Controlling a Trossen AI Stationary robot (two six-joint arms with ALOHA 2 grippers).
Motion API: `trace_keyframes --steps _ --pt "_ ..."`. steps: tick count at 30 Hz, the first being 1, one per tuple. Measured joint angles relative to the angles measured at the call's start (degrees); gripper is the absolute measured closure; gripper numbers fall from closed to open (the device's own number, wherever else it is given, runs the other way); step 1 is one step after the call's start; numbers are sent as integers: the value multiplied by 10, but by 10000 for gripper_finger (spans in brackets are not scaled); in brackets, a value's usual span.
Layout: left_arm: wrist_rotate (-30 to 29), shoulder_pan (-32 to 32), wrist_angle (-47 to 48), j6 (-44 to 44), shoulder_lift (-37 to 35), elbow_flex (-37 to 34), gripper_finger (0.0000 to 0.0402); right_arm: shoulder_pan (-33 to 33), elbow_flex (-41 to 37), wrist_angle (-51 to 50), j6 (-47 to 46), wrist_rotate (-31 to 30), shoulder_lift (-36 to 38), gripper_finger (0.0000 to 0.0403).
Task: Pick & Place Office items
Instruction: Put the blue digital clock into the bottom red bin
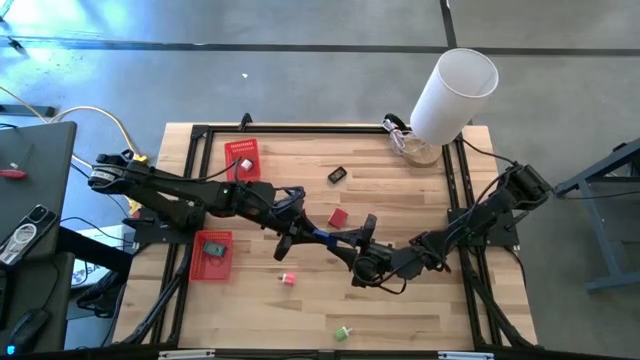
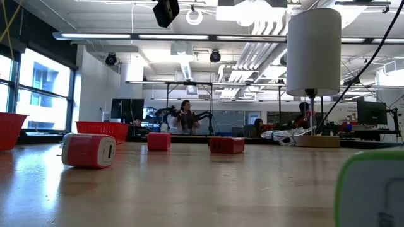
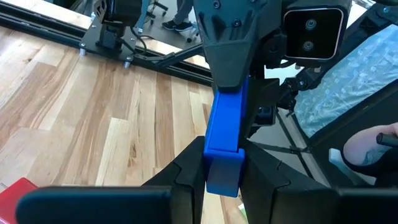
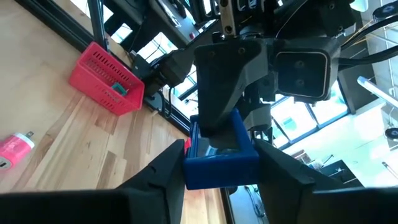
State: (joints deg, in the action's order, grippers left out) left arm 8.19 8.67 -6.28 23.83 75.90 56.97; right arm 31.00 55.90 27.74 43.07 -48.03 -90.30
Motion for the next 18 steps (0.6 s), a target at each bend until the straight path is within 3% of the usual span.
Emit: trace_keyframes --steps 18 --pt "10 0 -2 2 0 0 329 0 0 -1 -28 0 0 255"
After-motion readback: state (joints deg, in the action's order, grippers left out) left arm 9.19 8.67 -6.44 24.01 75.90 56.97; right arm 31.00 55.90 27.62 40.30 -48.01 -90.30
